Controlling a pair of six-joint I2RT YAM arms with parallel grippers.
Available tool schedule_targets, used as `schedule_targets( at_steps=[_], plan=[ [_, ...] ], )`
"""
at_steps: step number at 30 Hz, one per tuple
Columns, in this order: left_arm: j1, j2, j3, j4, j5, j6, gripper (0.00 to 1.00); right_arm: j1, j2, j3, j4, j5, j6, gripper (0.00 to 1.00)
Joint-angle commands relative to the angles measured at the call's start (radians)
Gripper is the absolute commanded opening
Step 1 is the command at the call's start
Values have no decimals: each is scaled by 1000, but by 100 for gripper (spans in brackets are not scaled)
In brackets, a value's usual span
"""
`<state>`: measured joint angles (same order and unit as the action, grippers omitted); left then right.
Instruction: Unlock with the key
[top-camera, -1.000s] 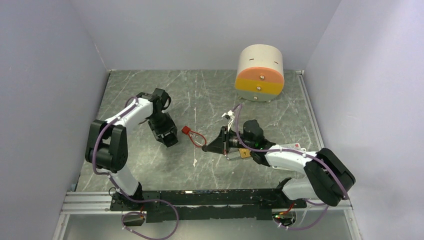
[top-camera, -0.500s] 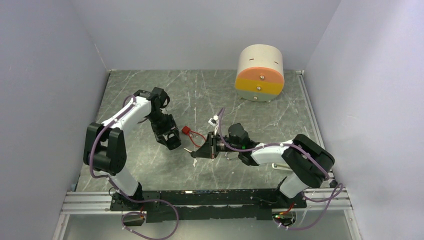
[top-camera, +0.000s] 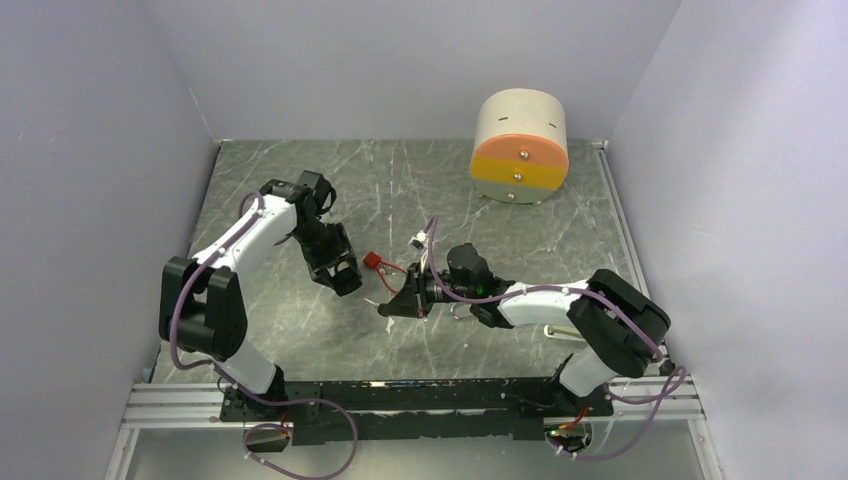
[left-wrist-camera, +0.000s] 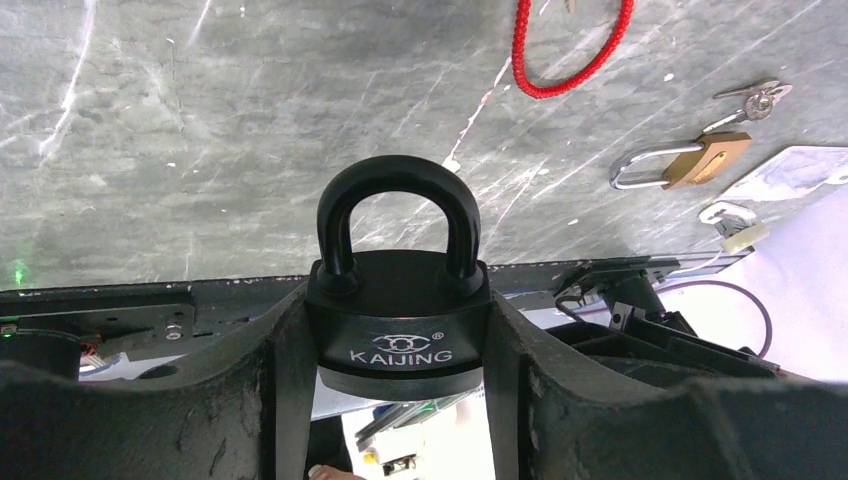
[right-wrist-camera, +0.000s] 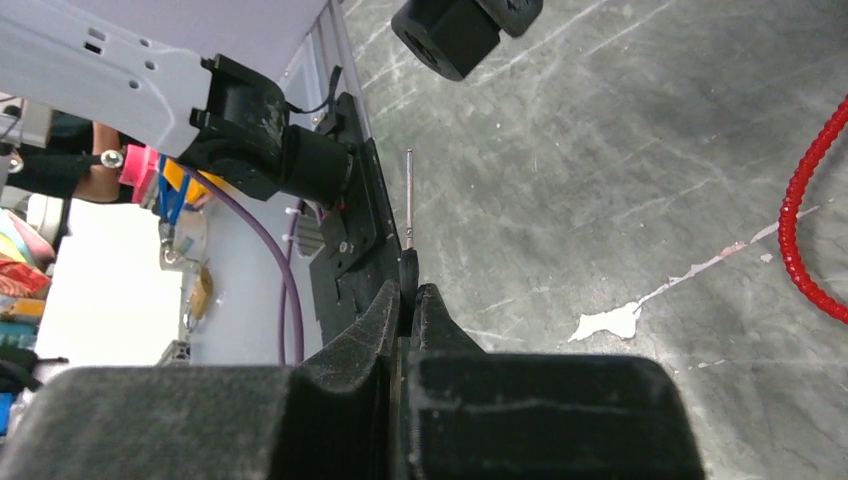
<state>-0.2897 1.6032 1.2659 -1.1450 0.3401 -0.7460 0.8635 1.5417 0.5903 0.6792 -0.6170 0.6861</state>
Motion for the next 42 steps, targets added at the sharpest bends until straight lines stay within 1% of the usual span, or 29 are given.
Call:
schedule_targets(
  at_steps=[1, 4, 7, 9, 13, 16, 19, 21, 23, 25, 26, 28, 31, 35, 37, 40, 42],
  plan=[
    [0, -66, 5, 15, 24, -17, 10, 6, -42, 28, -43, 19, -74, 0],
    [0, -95, -19, 53, 24, -20, 10, 5, -56, 20, -40, 37, -66, 0],
    [-1, -144, -105, 156, 21, -2, 10, 1, -73, 4, -40, 92, -50, 0],
    [-9, -197, -168, 241, -4, 16, 10, -12, -79, -4, -51, 128, -32, 0],
    [-58, -328, -311, 451, -118, 56, 11, -58, -76, 13, -134, 198, 5, 0],
    [-100, -431, -429, 661, -172, 97, 11, -97, -63, 58, -250, 247, 32, 0],
    [-163, -542, -573, 901, -235, 170, 7, -137, -42, 87, -297, 258, 58, 0],
    [-199, -601, -672, 1087, -236, 233, 6, -159, -21, 109, -309, 235, 55, 0],
    [-233, -630, -777, 1280, -215, 324, 7, -166, 9, 152, -343, 199, 29, 0],
    [-267, -628, -843, 1430, -199, 402, 7, -166, 53, 217, -405, 174, -8, 0],
    [-276, -614, -861, 1477, -189, 426, 8, -166, 74, 247, -433, 163, -23, 0],
    [-290, -574, -886, 1561, -156, 456, 9, -166, 111, 299, -484, 157, -51, 0],
    [-321, -487, -924, 1706, -156, 475, 11, -167, 154, 362, -541, 158, -88, 0],
    [-385, -367, -972, 1904, -229, 522, 15, -166, 196, 415, -575, 149, -122, 0],
    [-420, -309, -985, 1966, -270, 559, 18, -166, 216, 437, -595, 150, -140, 0],
    [-477, -237, -1005, 2045, -334, 611, 24, -166, 239, 468, -611, 143, -161, 0],
    [-497, -196, -1018, 2082, -363, 630, 31, -163, 254, 486, -630, 132, -172, 0]
  ],
)
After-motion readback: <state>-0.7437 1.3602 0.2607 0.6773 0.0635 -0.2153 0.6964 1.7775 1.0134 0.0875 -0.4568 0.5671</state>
